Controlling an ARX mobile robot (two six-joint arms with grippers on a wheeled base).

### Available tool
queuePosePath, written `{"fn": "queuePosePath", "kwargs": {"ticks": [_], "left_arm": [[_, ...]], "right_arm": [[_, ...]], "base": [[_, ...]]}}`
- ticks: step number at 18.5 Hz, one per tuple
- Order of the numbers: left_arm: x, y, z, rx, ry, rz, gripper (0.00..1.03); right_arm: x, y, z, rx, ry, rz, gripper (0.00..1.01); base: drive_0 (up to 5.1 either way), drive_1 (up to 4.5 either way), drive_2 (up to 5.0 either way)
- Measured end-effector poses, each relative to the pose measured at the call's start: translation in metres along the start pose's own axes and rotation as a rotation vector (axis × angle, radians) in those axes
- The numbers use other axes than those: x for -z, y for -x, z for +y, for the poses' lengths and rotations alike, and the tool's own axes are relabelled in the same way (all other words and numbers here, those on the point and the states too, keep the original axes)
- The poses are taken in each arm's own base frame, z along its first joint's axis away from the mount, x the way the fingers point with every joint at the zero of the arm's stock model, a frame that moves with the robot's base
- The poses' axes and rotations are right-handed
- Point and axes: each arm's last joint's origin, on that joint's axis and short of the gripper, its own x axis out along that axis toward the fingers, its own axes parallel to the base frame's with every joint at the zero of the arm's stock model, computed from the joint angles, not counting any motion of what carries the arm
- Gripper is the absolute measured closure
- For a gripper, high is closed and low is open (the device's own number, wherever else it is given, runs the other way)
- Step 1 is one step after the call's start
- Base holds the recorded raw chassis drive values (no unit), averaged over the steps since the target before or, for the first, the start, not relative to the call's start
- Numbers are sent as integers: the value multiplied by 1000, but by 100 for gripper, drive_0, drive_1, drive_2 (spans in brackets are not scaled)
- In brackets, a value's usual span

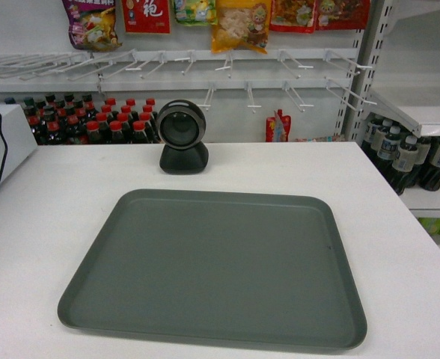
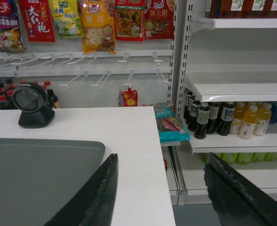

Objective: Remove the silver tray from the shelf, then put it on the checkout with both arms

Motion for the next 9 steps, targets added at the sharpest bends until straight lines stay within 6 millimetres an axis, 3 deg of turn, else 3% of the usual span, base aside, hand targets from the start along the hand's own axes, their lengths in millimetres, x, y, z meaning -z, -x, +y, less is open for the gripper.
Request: {"fn": "queuePosePath", "kwargs": {"ticks": [3,6,9], "left_arm": [[0,0,0,0,0,0,39],[0,0,0,0,0,0,4],[0,0,0,0,-1,0,5]], "right_arm": [[0,0,0,0,0,0,32],[0,0,0,0,0,0,1],[0,0,0,0,0,0,3]], "base": [[0,0,0],[0,0,0],[0,0,0]]}}
